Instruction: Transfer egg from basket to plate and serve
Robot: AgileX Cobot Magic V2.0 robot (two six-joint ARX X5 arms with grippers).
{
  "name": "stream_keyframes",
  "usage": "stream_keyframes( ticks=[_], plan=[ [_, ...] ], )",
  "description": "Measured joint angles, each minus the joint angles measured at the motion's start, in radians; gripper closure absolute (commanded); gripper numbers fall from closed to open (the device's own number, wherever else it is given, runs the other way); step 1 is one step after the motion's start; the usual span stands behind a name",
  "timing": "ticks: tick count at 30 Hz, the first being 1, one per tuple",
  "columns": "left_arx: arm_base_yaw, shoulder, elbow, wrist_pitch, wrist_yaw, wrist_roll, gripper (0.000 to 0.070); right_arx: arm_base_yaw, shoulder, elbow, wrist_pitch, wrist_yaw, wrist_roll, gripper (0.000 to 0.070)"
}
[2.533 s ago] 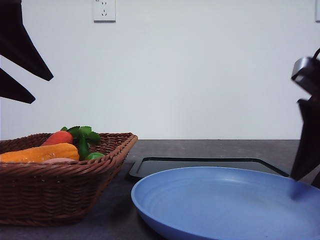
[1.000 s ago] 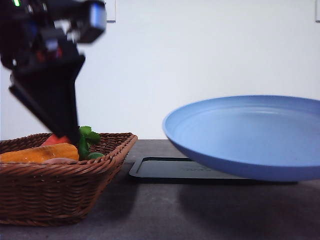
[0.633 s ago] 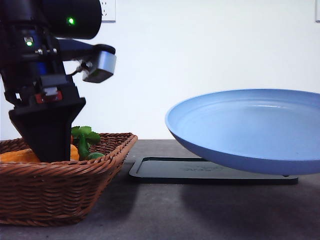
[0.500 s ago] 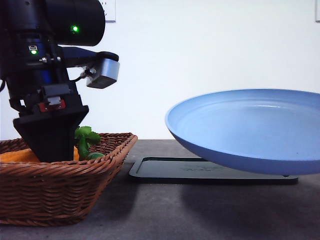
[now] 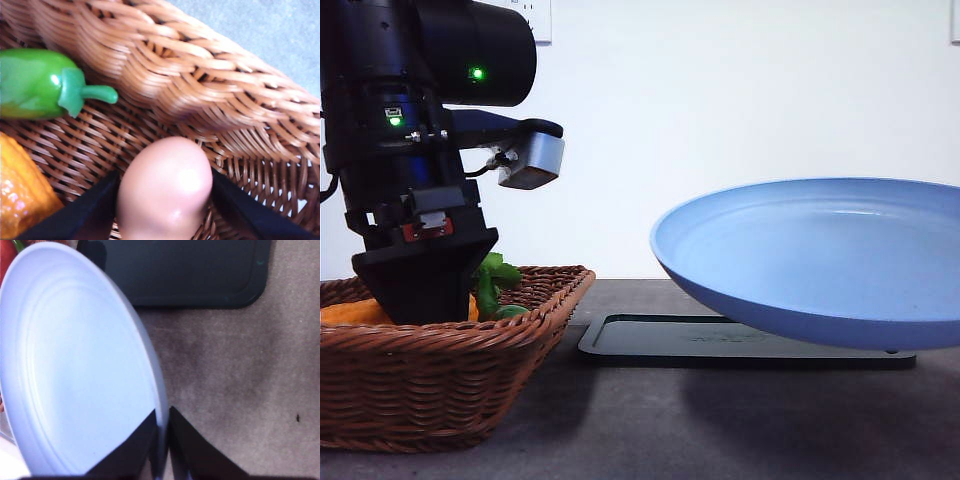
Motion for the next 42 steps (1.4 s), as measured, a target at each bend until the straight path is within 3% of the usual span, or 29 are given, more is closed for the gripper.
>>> stream_keyframes(
  ticks=[3, 6, 11, 16, 21, 26, 31, 38, 42],
  plan=[
    [0.000, 0.000, 0.000, -0.001, 0.000, 0.002, 0.0544, 0.000, 0.000, 0.000, 0.000, 0.000, 0.000, 0.0700],
    [0.000, 0.001, 0.011, -0.030, 0.000, 0.004, 0.0549, 0.000, 0.000, 0.000, 0.000, 0.000, 0.000, 0.0700],
    [0.000, 0.006, 0.108, -0.203, 0.000, 0.004, 0.0549, 0.000, 0.000, 0.000, 0.000, 0.000, 0.000, 0.0700],
    [0.000, 0.006, 0.302, -0.334, 0.023, -0.002, 0.0549, 0.000, 0.013, 0.000, 0.000, 0.000, 0.006, 0.0700],
    [-0.011, 0.006, 0.484, -0.299, 0.202, -0.056, 0.0546, 0.000, 0.074, 0.000, 0.001, -0.013, 0.009, 0.0700],
    [-0.063, 0.005, 0.526, -0.099, 0.420, -0.145, 0.0546, 0.000, 0.145, 0.000, 0.014, -0.086, 0.010, 0.0700],
    [-0.160, 0.034, 0.525, -0.034, 0.384, -0.158, 0.0540, 0.000, 0.192, 0.000, 0.032, -0.134, 0.011, 0.0700],
    [-0.295, 0.172, 0.525, -0.010, 0.179, -0.157, 0.0502, 0.000, 0.194, 0.000, 0.042, -0.135, 0.011, 0.0700],
    [-0.334, 0.244, 0.521, 0.006, 0.113, -0.157, 0.0502, 0.000, 0.194, 0.000, 0.044, -0.135, 0.011, 0.0700]
  ],
)
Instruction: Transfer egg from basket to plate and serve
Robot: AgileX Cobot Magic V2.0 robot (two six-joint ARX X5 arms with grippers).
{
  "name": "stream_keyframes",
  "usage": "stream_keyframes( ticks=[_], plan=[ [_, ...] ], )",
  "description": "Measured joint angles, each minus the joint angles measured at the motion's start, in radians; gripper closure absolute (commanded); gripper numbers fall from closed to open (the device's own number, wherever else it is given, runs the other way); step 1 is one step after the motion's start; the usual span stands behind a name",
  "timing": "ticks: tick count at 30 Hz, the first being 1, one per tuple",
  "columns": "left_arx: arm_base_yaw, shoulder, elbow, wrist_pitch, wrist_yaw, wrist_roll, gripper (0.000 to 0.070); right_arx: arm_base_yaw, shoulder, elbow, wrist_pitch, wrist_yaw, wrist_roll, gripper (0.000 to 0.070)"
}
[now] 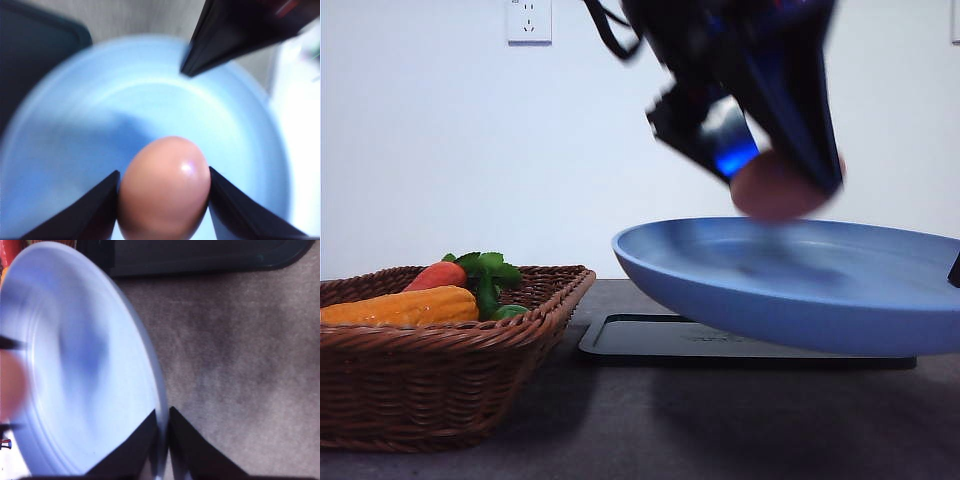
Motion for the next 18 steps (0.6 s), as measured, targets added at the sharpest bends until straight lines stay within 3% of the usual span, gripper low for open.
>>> stream_keyframes(
  ticks=[6, 18],
  plan=[
    [-0.014, 0.040, -0.001, 0.008, -0.010, 0.000, 0.0475, 0.000, 0.000, 0.000, 0.001, 0.000, 0.000, 0.0700],
    [-0.017, 0.050, -0.001, -0.006, -0.010, -0.022, 0.0316, 0.000, 0.001, 0.000, -0.014, 0.002, 0.000, 0.0700]
  ],
)
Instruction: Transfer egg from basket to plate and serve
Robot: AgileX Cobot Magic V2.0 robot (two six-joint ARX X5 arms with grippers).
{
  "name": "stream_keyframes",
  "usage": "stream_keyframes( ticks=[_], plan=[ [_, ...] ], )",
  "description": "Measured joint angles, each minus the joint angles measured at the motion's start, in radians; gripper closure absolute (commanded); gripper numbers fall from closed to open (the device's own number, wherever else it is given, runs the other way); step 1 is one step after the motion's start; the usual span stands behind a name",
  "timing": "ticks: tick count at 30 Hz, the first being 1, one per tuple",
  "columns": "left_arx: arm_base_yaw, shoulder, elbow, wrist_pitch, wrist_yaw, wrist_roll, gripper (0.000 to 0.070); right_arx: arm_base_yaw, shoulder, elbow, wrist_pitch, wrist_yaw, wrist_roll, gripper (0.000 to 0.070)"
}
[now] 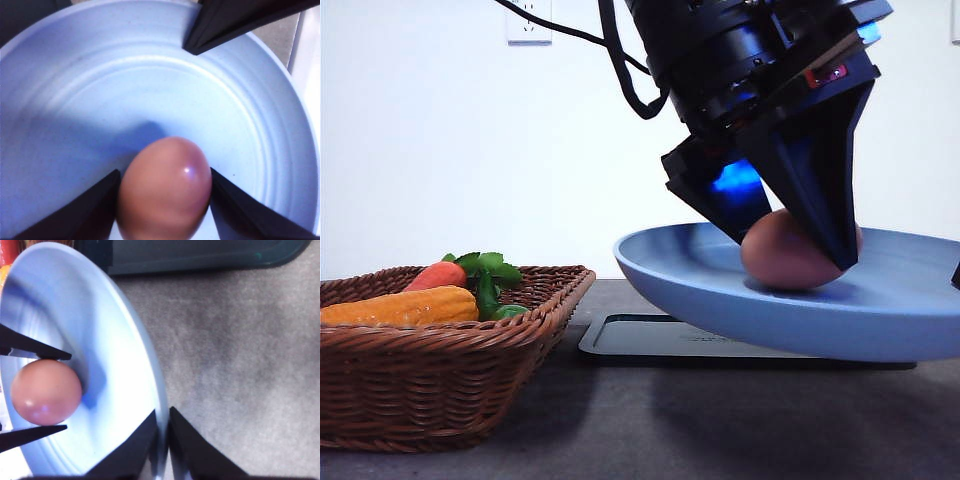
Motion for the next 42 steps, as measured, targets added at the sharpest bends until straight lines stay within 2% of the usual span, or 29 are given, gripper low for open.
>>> stream_keyframes(
  ticks=[3, 9, 16, 32, 37, 42],
  plan=[
    [0.000, 0.000, 0.000, -0.004, 0.000, -0.027, 0.0285, 0.000, 0.010, 0.000, -0.017, -0.001, 0.000, 0.0700],
    [0.000, -0.015, 0.000, -0.029, 0.000, -0.046, 0.0283, 0.000, 0.070, 0.000, -0.025, -0.001, -0.005, 0.0700],
    [0.018, -0.179, 0.000, -0.106, 0.000, -0.047, 0.0283, 0.000, 0.201, 0.029, -0.022, 0.001, -0.026, 0.0700],
    [0.046, -0.574, 0.000, -0.348, -0.002, -0.065, 0.0291, 0.000, 0.672, 0.471, 0.128, 0.016, -0.029, 0.0700],
    [0.047, -0.648, 0.000, -0.398, -0.069, -0.074, 0.0291, -0.005, 0.821, 0.609, 0.132, 0.016, -0.025, 0.0700],
    [0.050, -0.698, 0.000, -0.424, -0.136, -0.089, 0.0291, -0.010, 0.905, 0.662, 0.138, 0.017, -0.019, 0.0700]
  ],
)
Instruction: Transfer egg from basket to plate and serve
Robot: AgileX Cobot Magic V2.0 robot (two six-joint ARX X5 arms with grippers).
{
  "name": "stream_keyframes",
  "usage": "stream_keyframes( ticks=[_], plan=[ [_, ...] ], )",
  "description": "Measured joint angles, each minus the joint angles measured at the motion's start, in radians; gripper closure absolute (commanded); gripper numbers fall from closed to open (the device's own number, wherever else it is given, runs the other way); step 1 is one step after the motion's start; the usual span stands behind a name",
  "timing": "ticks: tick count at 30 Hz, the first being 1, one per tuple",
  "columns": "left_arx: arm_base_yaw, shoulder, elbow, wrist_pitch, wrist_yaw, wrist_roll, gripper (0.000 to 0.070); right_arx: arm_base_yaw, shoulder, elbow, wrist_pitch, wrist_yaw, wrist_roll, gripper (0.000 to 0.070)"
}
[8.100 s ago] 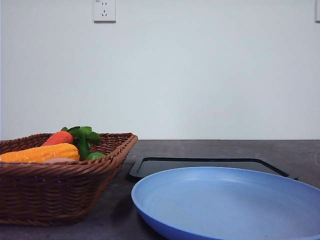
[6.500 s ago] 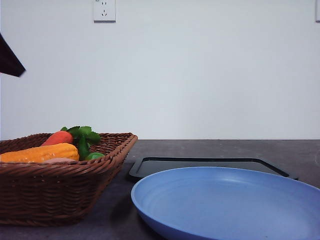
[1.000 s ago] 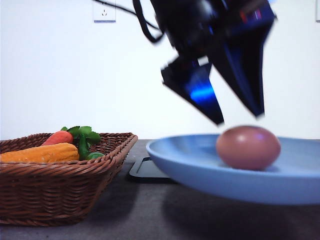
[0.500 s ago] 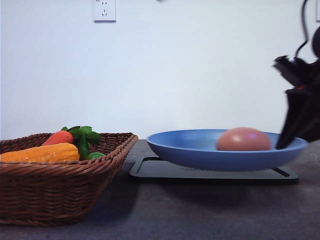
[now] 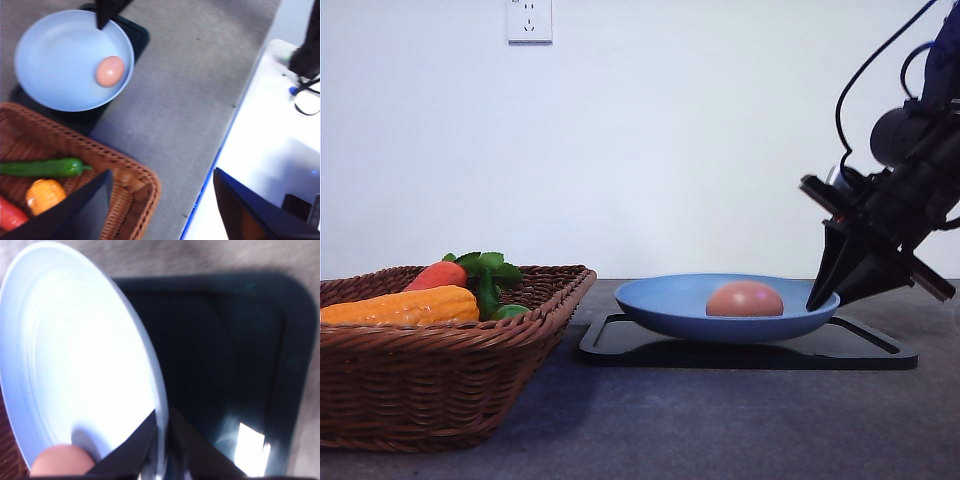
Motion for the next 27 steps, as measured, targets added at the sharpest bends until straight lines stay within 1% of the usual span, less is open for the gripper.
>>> stream_keyframes(
  ticks=[2, 3, 4, 6, 7, 9, 15, 18, 20, 22, 23, 25, 27],
  plan=[
    [0.007, -0.010, 0.000, -0.004, -0.009, -0.002, 0.0291, -0.003, 0.014, 0.002, -0.001, 0.000, 0.001, 0.0690],
    [0.010, -0.012, 0.000, -0.006, -0.013, -0.002, 0.0291, -0.004, 0.018, 0.002, -0.001, 0.001, 0.001, 0.0663],
    [0.013, -0.013, 0.000, -0.006, -0.014, -0.003, 0.0291, -0.006, 0.019, 0.002, -0.001, 0.002, 0.001, 0.0614],
    [0.016, -0.014, 0.000, -0.007, -0.014, -0.004, 0.0291, -0.008, 0.019, 0.003, 0.000, 0.000, 0.001, 0.0491],
    [0.016, -0.014, 0.000, -0.007, -0.014, -0.005, 0.0291, -0.008, 0.019, 0.006, 0.000, 0.003, 0.001, 0.0450],
    [0.016, -0.014, 0.000, -0.007, -0.014, -0.007, 0.0291, -0.009, 0.019, 0.007, 0.001, 0.010, 0.003, 0.0433],
    [0.016, -0.014, 0.000, -0.004, -0.014, -0.007, 0.0291, -0.014, 0.019, 0.008, 0.000, 0.009, 0.008, 0.0433],
    [0.016, -0.014, 0.000, 0.017, -0.014, -0.007, 0.0294, -0.025, 0.018, 0.015, -0.006, 0.008, 0.008, 0.0433],
    [0.016, -0.014, 0.000, 0.039, -0.014, -0.007, 0.0314, -0.035, 0.010, 0.017, -0.011, 0.008, 0.008, 0.0437],
    [0.016, -0.012, 0.000, 0.054, -0.014, -0.006, 0.0372, -0.051, -0.008, 0.017, -0.027, 0.008, 0.008, 0.0461],
    [0.017, -0.011, 0.000, 0.060, -0.014, -0.002, 0.0414, -0.062, -0.020, 0.017, -0.036, 0.009, 0.008, 0.0488],
    [0.024, -0.004, 0.000, 0.069, -0.015, 0.013, 0.0517, -0.079, -0.048, 0.018, -0.053, 0.013, 0.006, 0.0562],
    [0.037, 0.009, 0.000, 0.077, -0.015, 0.040, 0.0647, -0.094, -0.083, 0.018, -0.075, 0.020, -0.007, 0.0672]
  ],
)
